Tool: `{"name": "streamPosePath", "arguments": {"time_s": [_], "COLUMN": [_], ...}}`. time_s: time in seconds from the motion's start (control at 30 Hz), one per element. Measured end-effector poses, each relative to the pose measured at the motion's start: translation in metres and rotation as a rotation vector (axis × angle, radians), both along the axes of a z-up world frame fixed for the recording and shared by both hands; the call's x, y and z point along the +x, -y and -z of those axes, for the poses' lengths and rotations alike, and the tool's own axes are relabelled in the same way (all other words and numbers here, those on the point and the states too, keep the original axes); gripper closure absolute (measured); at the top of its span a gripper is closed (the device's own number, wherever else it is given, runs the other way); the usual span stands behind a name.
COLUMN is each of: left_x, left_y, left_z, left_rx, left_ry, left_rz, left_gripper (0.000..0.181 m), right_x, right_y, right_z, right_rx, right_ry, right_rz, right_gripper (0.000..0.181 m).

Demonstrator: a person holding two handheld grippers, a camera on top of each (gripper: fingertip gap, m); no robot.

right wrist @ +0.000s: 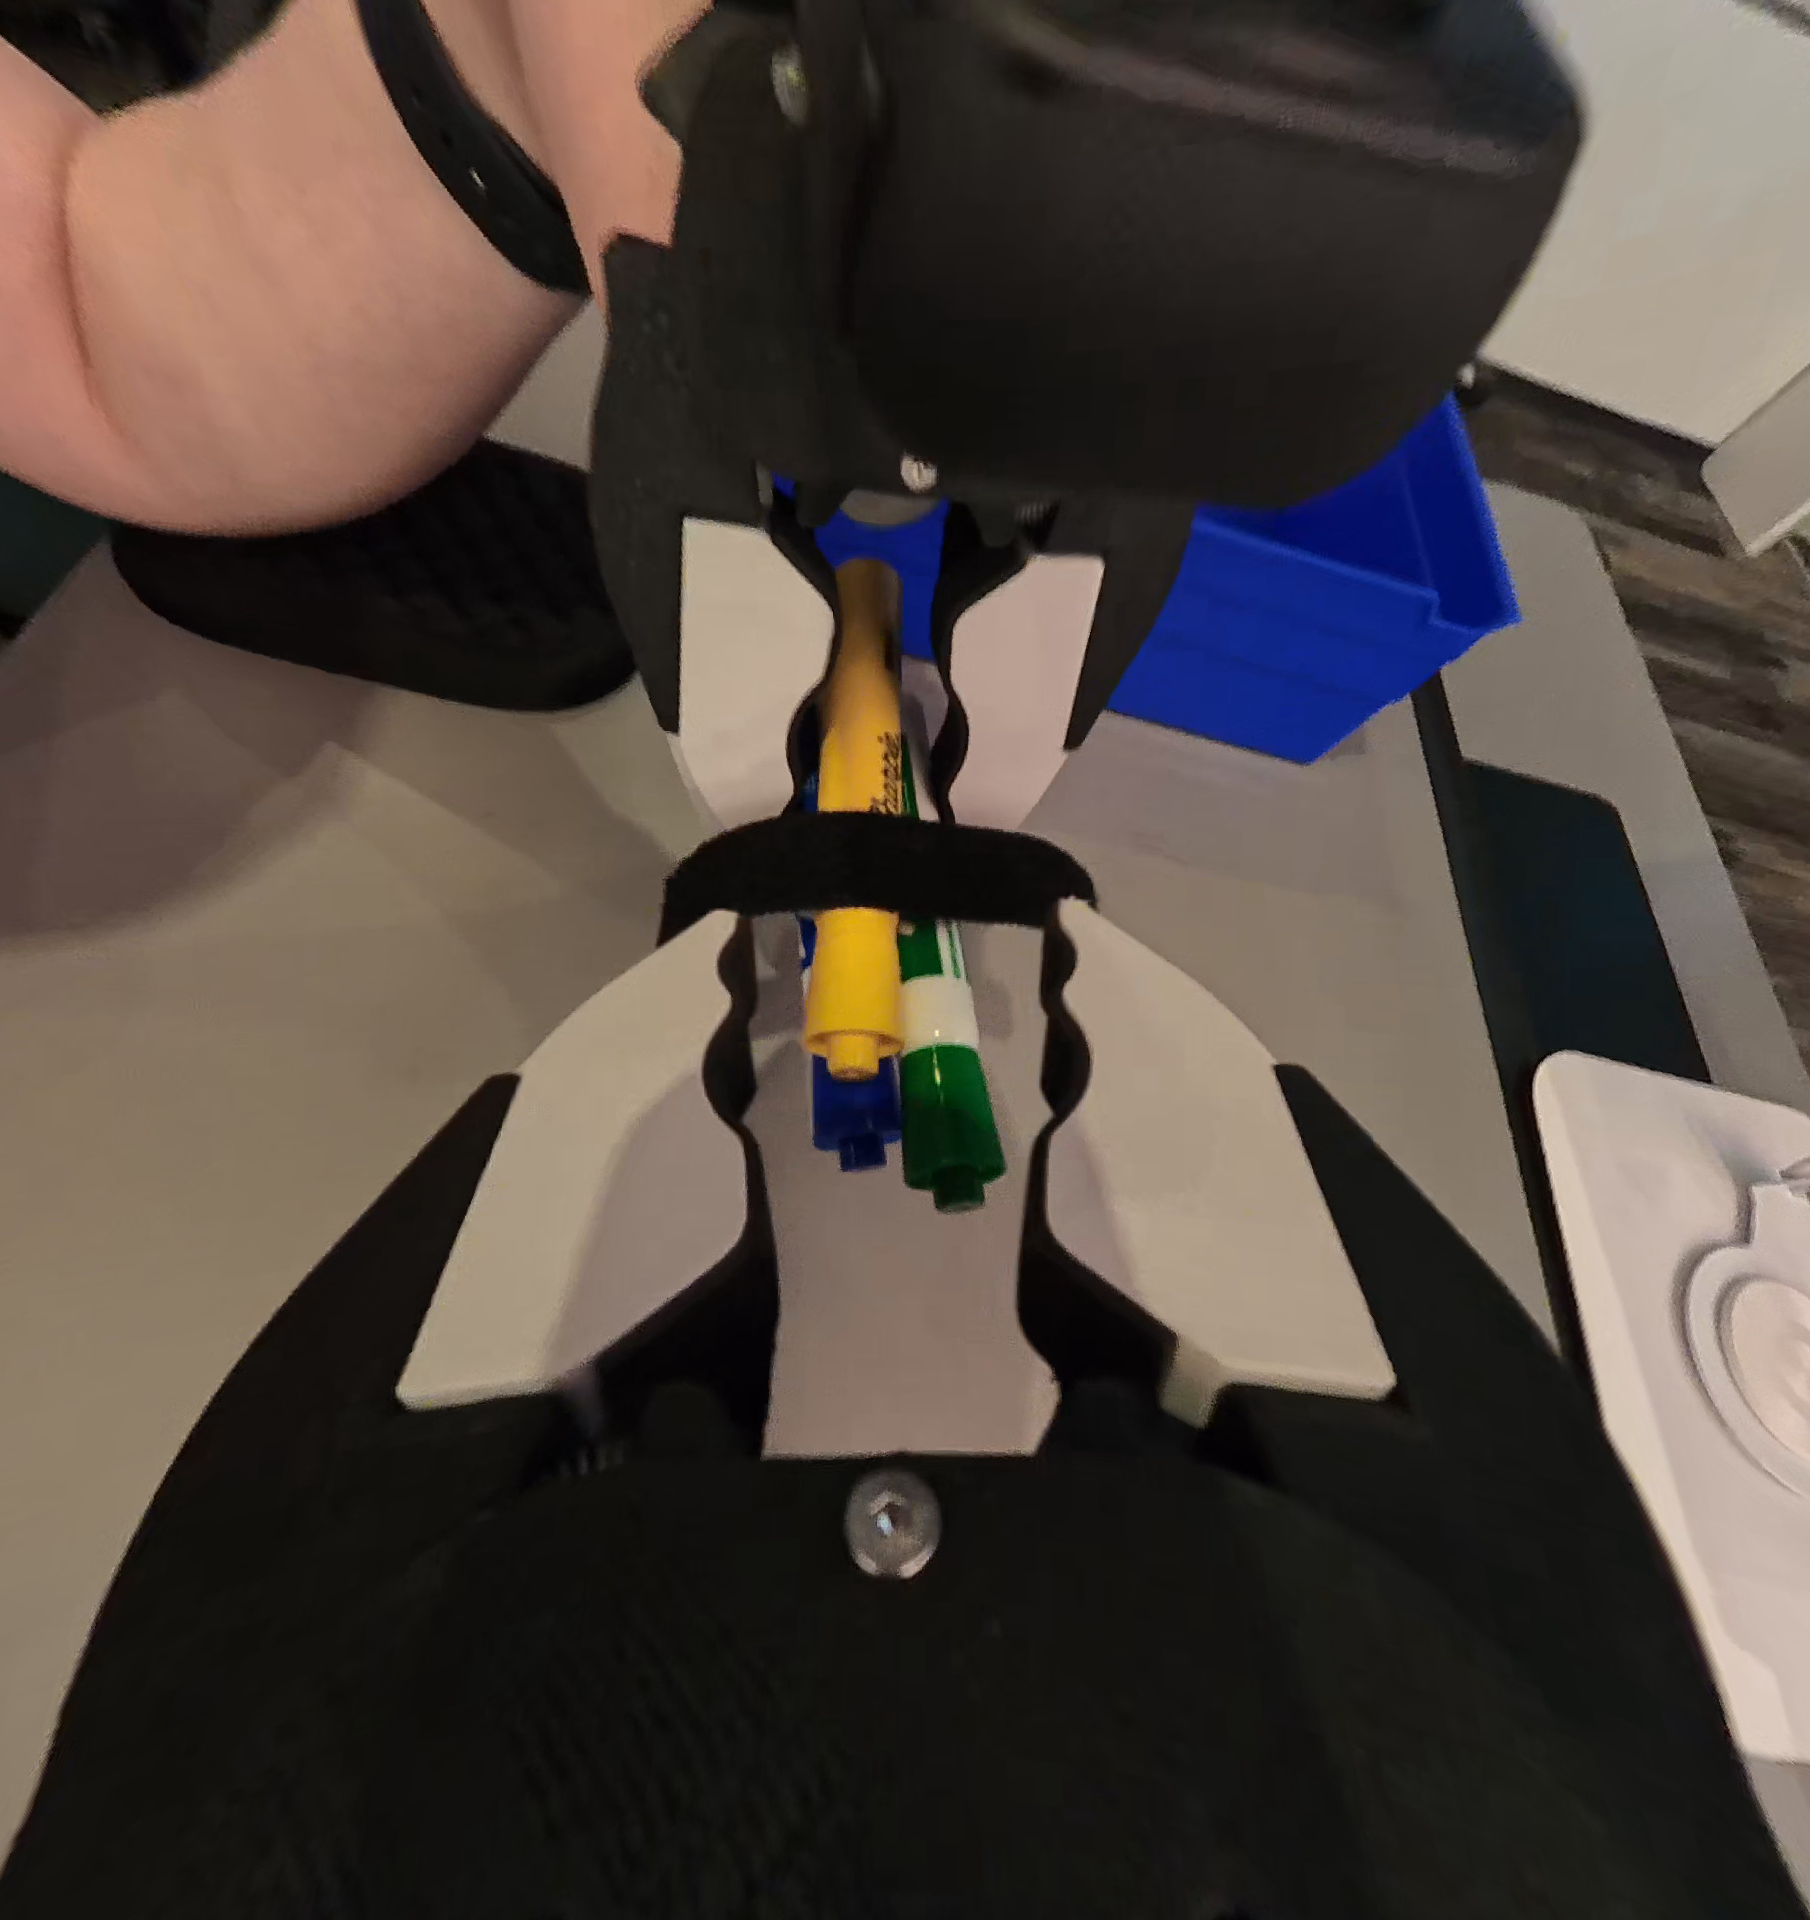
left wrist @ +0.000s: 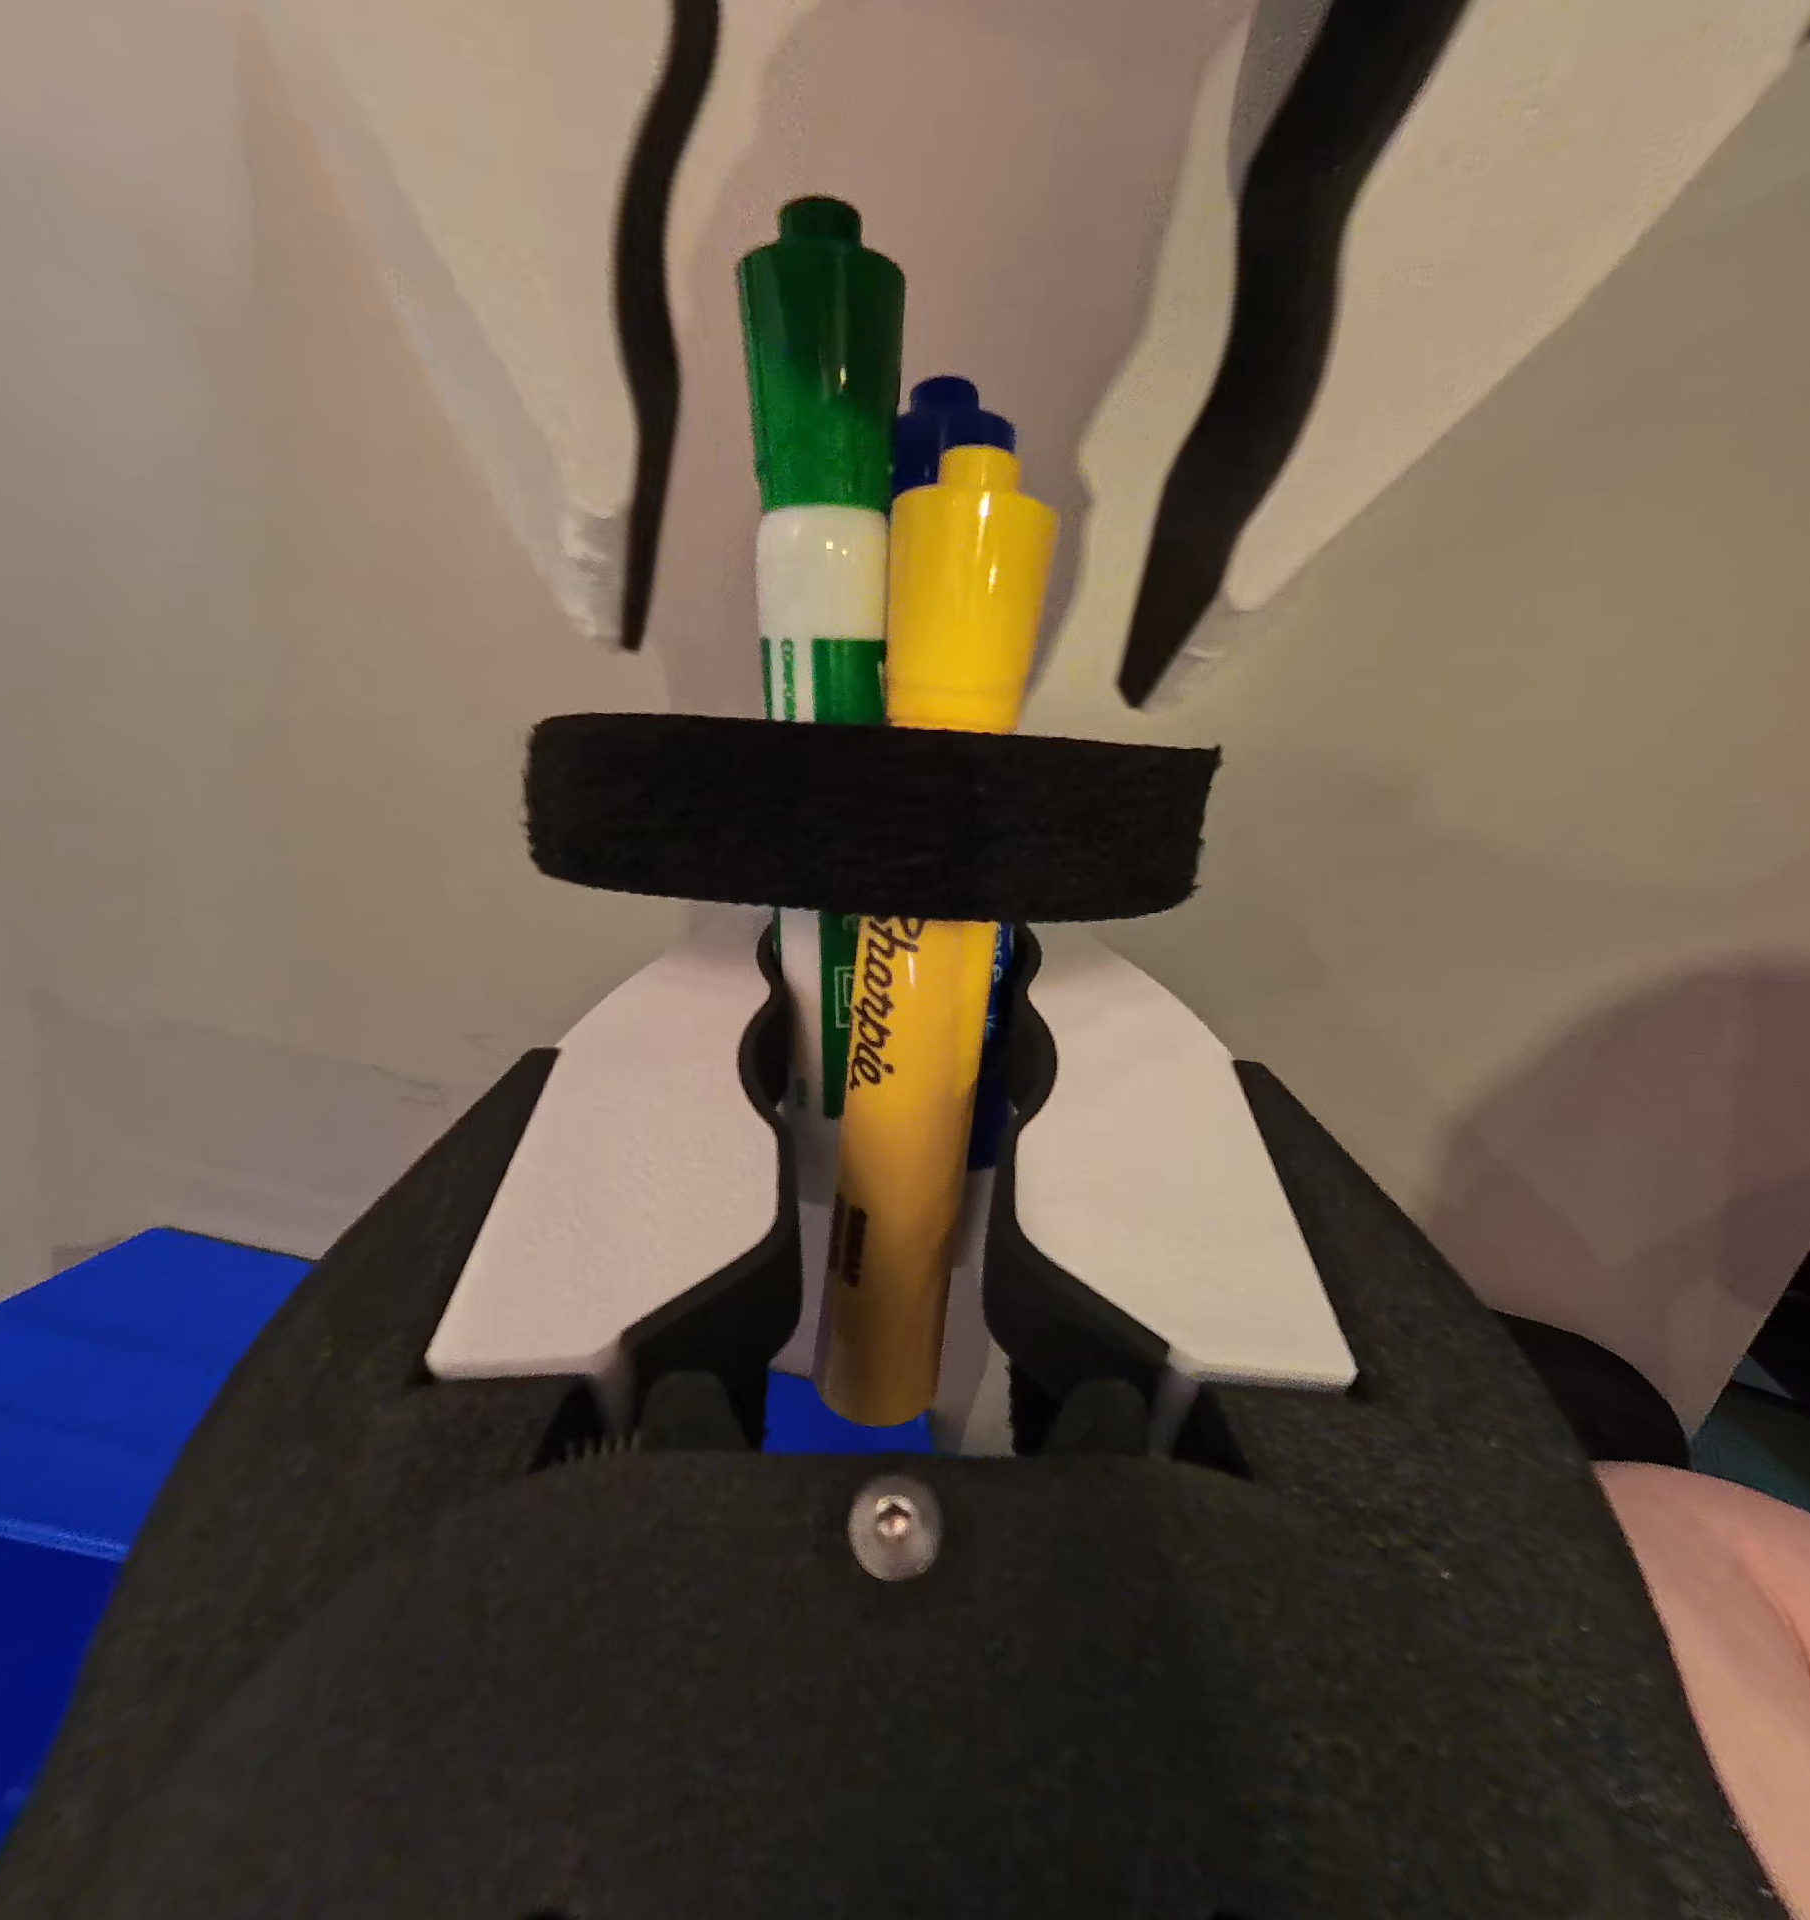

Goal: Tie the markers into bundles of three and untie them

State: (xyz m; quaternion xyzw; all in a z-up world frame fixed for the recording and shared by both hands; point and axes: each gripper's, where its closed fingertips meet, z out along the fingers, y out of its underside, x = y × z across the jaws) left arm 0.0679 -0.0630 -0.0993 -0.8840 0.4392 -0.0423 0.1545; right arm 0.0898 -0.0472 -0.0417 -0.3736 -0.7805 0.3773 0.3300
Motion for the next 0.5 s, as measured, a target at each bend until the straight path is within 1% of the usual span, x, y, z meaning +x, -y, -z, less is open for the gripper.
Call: {"name": "streamPosePath", "arguments": {"time_s": [0.07, 0.13, 0.23, 0.3, 0.4, 0.5], "left_x": [0.003, 0.004, 0.004, 0.005, 0.008, 0.011], "left_y": [0.001, 0.002, 0.001, 0.002, 0.004, 0.005], "left_z": [-0.001, -0.002, -0.002, -0.003, -0.004, -0.002], "left_rx": [0.000, -0.003, -0.001, -0.004, -0.011, -0.021], "left_ry": [0.016, 0.026, 0.029, 0.044, 0.061, 0.061], "left_rz": [0.011, 0.017, 0.011, 0.014, 0.025, 0.039], "left_gripper": [0.143, 0.143, 0.143, 0.143, 0.143, 0.143], "right_x": [0.002, 0.002, 0.003, 0.006, 0.009, 0.010], "right_y": [0.006, 0.012, 0.013, 0.012, 0.014, 0.021], "right_z": [-0.008, -0.010, -0.004, -0.009, -0.017, -0.011], "right_rx": [-0.015, -0.057, -0.082, -0.086, -0.067, -0.003], "right_ry": [-0.041, -0.039, 0.004, -0.033, -0.107, -0.080], "right_rz": [-0.032, -0.048, -0.040, -0.023, -0.010, -0.036], "right_gripper": [0.126, 0.126, 0.122, 0.122, 0.127, 0.135]}}
